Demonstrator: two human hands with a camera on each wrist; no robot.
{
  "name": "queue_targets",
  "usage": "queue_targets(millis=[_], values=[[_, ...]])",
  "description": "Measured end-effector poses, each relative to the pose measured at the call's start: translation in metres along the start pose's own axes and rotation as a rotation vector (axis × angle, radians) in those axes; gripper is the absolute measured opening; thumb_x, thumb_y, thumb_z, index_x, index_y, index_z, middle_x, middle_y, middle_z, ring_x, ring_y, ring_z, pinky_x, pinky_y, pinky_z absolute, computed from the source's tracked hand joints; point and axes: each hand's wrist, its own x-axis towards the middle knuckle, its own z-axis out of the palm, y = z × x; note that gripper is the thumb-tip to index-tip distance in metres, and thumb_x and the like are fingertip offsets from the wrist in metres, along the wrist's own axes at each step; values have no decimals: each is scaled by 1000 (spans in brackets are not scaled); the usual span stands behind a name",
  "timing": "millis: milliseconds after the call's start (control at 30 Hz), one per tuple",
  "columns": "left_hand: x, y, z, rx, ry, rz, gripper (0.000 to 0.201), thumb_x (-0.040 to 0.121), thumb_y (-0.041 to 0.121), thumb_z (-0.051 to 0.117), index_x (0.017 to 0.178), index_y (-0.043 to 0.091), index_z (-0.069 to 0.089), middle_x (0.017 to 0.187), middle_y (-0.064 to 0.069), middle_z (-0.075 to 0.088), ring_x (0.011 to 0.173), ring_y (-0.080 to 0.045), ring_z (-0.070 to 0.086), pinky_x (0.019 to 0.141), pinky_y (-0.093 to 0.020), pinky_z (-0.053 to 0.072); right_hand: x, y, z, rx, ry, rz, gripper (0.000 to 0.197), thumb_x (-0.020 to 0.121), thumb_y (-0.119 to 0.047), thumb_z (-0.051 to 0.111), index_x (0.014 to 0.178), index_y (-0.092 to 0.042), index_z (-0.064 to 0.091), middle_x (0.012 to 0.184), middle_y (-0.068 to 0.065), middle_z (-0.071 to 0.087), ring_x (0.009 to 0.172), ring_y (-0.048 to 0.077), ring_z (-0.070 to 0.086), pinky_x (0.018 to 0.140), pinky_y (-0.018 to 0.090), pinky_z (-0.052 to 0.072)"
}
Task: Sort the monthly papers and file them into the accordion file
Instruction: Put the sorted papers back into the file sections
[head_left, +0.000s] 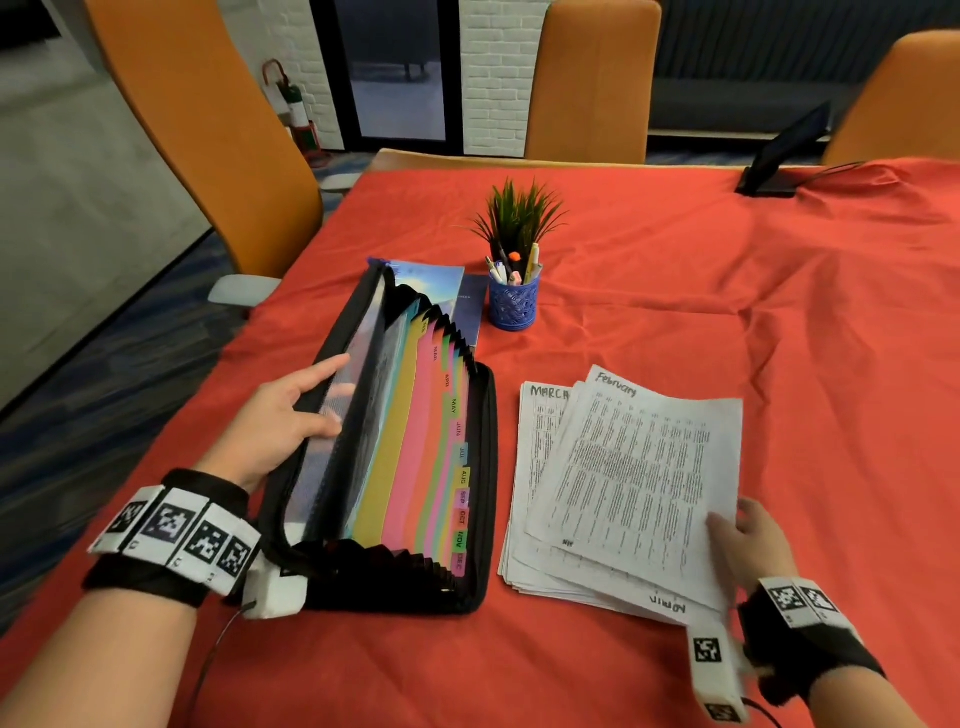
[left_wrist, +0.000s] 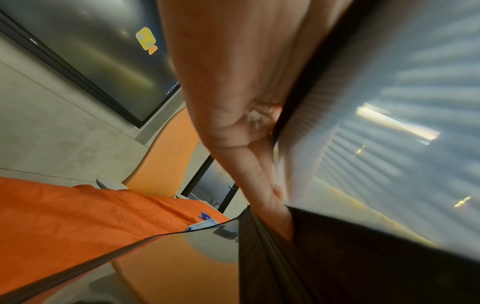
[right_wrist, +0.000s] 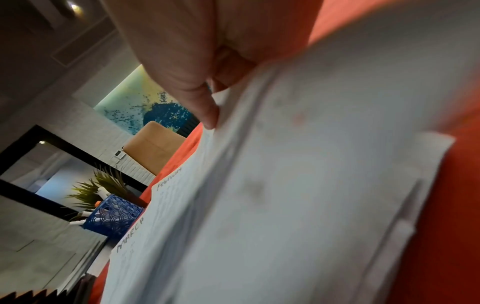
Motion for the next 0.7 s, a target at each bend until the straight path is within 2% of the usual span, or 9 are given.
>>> queue_targets(millis=[133, 200, 267, 300, 367, 400, 433, 600, 700], values=[[-1, 2, 0, -9, -2, 3, 72, 77, -23, 55, 133, 22, 48, 104, 15, 58, 66, 21, 55, 63, 3, 40, -4, -10, 2, 116, -90, 9, 20, 82, -1, 60, 101, -3, 57, 99, 20, 65, 78, 27, 62, 71, 37, 52], [-2, 2, -1, -17, -8, -2, 71, 77, -23, 54, 134, 19, 48, 103, 18, 57, 67, 20, 55, 64, 2, 40, -2, -21, -5, 107, -50, -29, 16, 82, -3, 57, 97, -7, 57, 98, 19, 65, 81, 28, 63, 76, 42, 53], [-3, 2, -4, -21, -6, -4, 71, 77, -23, 54, 135, 16, 48, 104, 21, 55, 72, 22, 56, 65, 2, 41, -3, -41, -21, 97, -19, -91, 16, 84, -7, 56, 100, -9, 57, 97, 18, 65, 83, 30, 63, 78, 46, 53], [-4, 2, -5, -25, -5, -4, 71, 77, -23, 54, 136, 16, 47, 104, 21, 55, 74, 24, 55, 65, 2, 40, -4, -53, -31, 121, -12, -129, 18, 85, -7, 56, 102, -9, 58, 96, 17, 67, 79, 29, 64, 74, 44, 56], [-5, 2, -7, -29, -3, 4, 71, 77, -23, 53, 137, 14, 46, 105, 21, 54, 76, 26, 54, 66, 3, 40, -10, -81, -55, 227, -30, -186, 16, 85, -3, 57, 100, -11, 59, 83, 9, 71, 61, 19, 65, 53, 27, 57], [-5, 2, -8, -26, -5, 11, 71, 77, -23, 54, 137, 14, 46, 106, 20, 54, 77, 28, 52, 66, 3, 39, -12, -96, -66, 283, -64, -194, 15, 85, -1, 57, 93, -13, 60, 75, 3, 72, 51, 13, 63, 45, 22, 53], [-6, 3, -8, -22, -7, 20, 71, 77, -23, 54, 137, 13, 46, 108, 18, 53, 77, 29, 51, 67, 3, 39, -15, -111, -75, 334, -111, -196, 17, 85, 1, 57, 88, -15, 62, 72, -1, 72, 46, 9, 62, 43, 21, 52], [-3, 0, -7, -6, -8, 41, 72, 75, -24, 55, 134, 17, 48, 114, 10, 54, 80, 29, 50, 67, 3, 39, -32, -166, -95, 272, -323, -260, 21, 80, -7, 63, 83, -26, 72, 73, 3, 73, 54, 18, 66, 52, 33, 55], [0, -3, -5, 19, -33, 37, 73, 74, -23, 55, 133, 20, 49, 111, 14, 57, 82, 15, 55, 68, 1, 41, -51, -188, -92, 216, -474, -287, 18, 80, -7, 62, 85, -21, 72, 70, 7, 72, 50, 20, 65, 44, 25, 53]])
